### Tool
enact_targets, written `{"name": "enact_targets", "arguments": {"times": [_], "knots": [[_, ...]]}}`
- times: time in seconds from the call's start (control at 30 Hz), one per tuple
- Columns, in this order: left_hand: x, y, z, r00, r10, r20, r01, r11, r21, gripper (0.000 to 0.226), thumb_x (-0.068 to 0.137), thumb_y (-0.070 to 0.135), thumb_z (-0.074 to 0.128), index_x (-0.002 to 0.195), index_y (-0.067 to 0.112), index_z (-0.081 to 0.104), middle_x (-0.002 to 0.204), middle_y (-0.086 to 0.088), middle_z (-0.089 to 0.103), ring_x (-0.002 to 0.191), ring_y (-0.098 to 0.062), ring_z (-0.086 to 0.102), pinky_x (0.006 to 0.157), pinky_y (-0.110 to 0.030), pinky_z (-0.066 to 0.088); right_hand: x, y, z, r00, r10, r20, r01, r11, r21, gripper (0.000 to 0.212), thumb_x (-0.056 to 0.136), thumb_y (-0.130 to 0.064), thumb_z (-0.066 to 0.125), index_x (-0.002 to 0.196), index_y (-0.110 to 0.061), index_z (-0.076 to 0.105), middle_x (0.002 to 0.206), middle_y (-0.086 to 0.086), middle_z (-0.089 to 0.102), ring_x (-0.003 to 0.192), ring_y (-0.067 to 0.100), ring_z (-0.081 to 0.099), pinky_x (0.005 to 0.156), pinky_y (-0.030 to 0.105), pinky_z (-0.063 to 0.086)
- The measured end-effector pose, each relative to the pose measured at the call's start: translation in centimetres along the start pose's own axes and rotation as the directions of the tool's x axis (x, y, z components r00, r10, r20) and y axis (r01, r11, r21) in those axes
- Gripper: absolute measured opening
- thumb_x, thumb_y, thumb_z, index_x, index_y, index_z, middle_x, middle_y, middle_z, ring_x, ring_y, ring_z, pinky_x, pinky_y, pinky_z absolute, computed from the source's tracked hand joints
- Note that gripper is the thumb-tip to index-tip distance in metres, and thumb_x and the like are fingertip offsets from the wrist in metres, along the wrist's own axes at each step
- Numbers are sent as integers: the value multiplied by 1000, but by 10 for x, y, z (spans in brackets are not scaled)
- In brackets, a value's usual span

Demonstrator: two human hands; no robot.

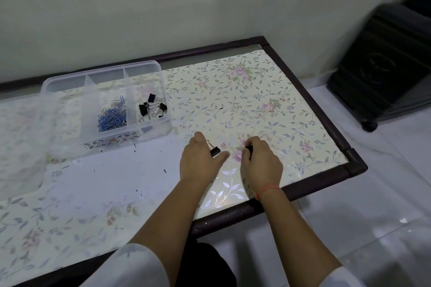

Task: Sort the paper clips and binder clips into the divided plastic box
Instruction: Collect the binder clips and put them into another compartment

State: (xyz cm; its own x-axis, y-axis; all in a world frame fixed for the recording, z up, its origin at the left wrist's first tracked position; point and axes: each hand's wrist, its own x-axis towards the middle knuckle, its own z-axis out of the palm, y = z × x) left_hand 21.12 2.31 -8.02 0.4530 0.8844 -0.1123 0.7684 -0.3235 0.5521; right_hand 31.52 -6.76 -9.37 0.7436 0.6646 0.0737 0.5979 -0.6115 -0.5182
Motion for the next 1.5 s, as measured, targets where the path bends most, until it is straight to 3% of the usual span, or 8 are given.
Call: {"name": "enact_targets", "arguments": {"times": [0.13, 0.33, 0.43, 0.57, 0.7, 0.93, 1.2, 1.5], "knots": [[7, 7, 3, 996, -58, 64, 54, 996, 66, 42, 84, 38, 59, 103, 2, 49, 104, -15, 57, 92, -30, 57, 68, -32, 40, 2, -1, 2, 1000, 27, 12, -26, 999, -36, 14, 93, -23, 46, 102, -18, 56, 99, 1, 60, 74, 23, 56, 61, 28, 35], [5, 14, -1, 994, -87, 60, 89, 995, -37, 25, 90, 25, 42, 76, 5, 44, 75, -6, 45, 74, -27, 46, 61, -30, 33, 13, -3, -10, 964, 191, 187, -239, 929, 282, 15, 88, -21, 51, 96, -15, 63, 85, 1, 65, 78, 21, 58, 69, 28, 44], [-3, 12, -7, 956, -267, 119, 292, 881, -373, 29, 87, 21, 37, 61, 9, 37, 66, -8, 49, 66, -27, 47, 57, -30, 33, 11, -15, -19, 845, 334, 417, -534, 564, 630, 13, 86, -12, 52, 82, -7, 63, 74, 7, 61, 57, 17, 51, 50, 24, 43], [-18, 6, -30, 763, -387, 518, 632, 277, -723, 22, 80, 14, 37, 68, 6, 54, 56, -8, 61, 38, -15, 39, 47, -22, 26, 6, -34, -31, 604, 258, 754, -764, -79, 640, 23, 91, -10, 54, 70, -7, 63, 69, 7, 61, 40, 6, 49, 35, 15, 42], [-31, 0, -53, 788, -355, 504, 586, 177, -791, 17, 79, 6, 40, 70, 10, 53, 57, -3, 64, 37, -9, 44, 48, -24, 26, -2, -54, -30, 596, 209, 775, -701, -335, 629, 11, 92, -1, 51, 88, -1, 62, 81, 13, 63, 52, 13, 66, 50, 18, 57], [-28, -15, -96, 876, -344, 337, 371, 38, -928, 12, 84, 7, 51, 76, 13, 58, 72, 0, 53, 60, -12, 49, 43, -19, 34, -6, -106, -24, 581, 163, 797, -670, -461, 583, 16, 90, -8, 57, 75, -3, 56, 69, 11, 56, 65, 18, 56, 54, 25, 57], [45, -27, -149, 831, -501, 240, 201, -131, -971, 48, 93, 50, 44, 75, 7, 56, 77, -7, 53, 65, -15, 52, 60, -24, 47, 44, -197, 0, 675, 113, 729, -659, -353, 664, 41, 94, -43, 50, 82, -4, 52, 69, 10, 51, 59, 17, 51, 63, 27, 54], [108, -44, -163, 841, -444, 309, 412, 156, -897, 58, 98, 46, 27, 130, 4, 52, 140, -11, 47, 116, -22, 47, 91, -30, 38, 89, -251, 32, 721, 60, 690, -657, 375, 654, 51, 97, -51, 30, 119, -10, 51, 84, -2, 52, 80, 13, 54, 68, 27, 46]]}}
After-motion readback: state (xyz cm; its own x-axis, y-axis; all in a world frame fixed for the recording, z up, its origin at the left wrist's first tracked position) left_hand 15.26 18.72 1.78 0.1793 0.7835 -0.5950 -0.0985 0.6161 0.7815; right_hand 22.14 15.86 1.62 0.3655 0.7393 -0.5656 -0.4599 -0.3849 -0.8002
